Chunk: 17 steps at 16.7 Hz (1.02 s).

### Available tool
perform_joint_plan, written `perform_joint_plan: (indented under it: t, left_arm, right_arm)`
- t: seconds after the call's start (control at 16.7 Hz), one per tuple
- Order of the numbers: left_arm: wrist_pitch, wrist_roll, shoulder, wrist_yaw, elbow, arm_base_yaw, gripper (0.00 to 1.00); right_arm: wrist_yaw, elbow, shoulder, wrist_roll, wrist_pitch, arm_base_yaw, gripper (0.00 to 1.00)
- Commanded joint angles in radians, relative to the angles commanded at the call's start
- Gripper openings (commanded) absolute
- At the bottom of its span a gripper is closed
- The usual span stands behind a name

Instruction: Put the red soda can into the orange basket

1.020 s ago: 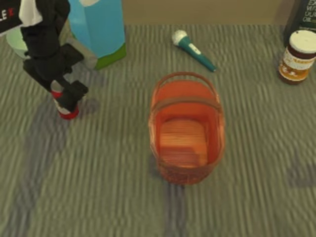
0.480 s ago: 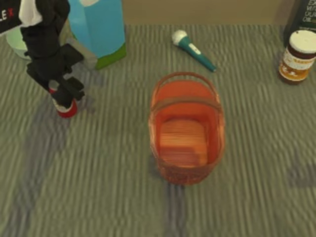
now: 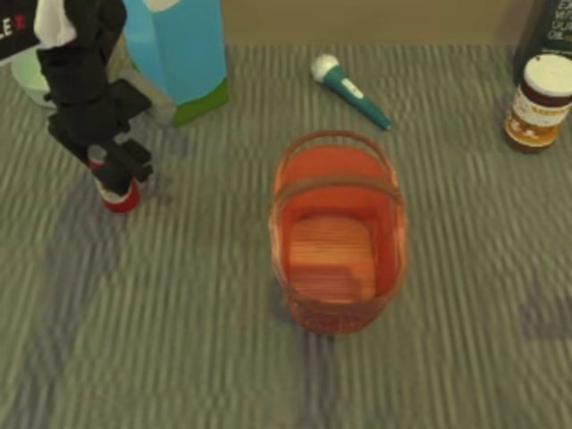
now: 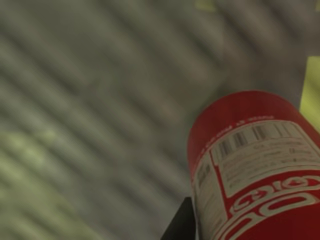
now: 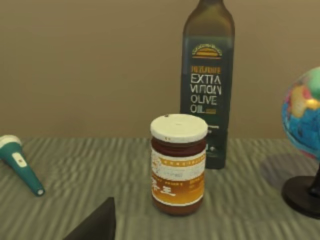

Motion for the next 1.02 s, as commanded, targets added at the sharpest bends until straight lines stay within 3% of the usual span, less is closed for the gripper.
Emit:
perform_joint_plan:
  t: [0.18,0.42,0.66,1.02]
  left_arm:
    - [0.03,-0.011,-0.002,0.024,-0.008,-0.003,0.0]
    - [0.208,-0.07,-0.024,0.157,-0.059,-0.023,0.0]
    - [0.515,-0.17,-0.059,0.372,-0.155,-0.055,0.0]
    - [1.12,-0.372,-0.131,0.76,-0.362,-0.108,0.0]
  right_arm:
    - [0.0,0.0,0.0,0.0,0.0,0.0,1.0]
    - [0.0,0.0,0.0,0.0,0.0,0.0,1.0]
    - [0.0,0.0,0.0,0.0,0.0,0.0,1.0]
    - [0.0,0.0,0.0,0.0,0.0,0.0,1.0]
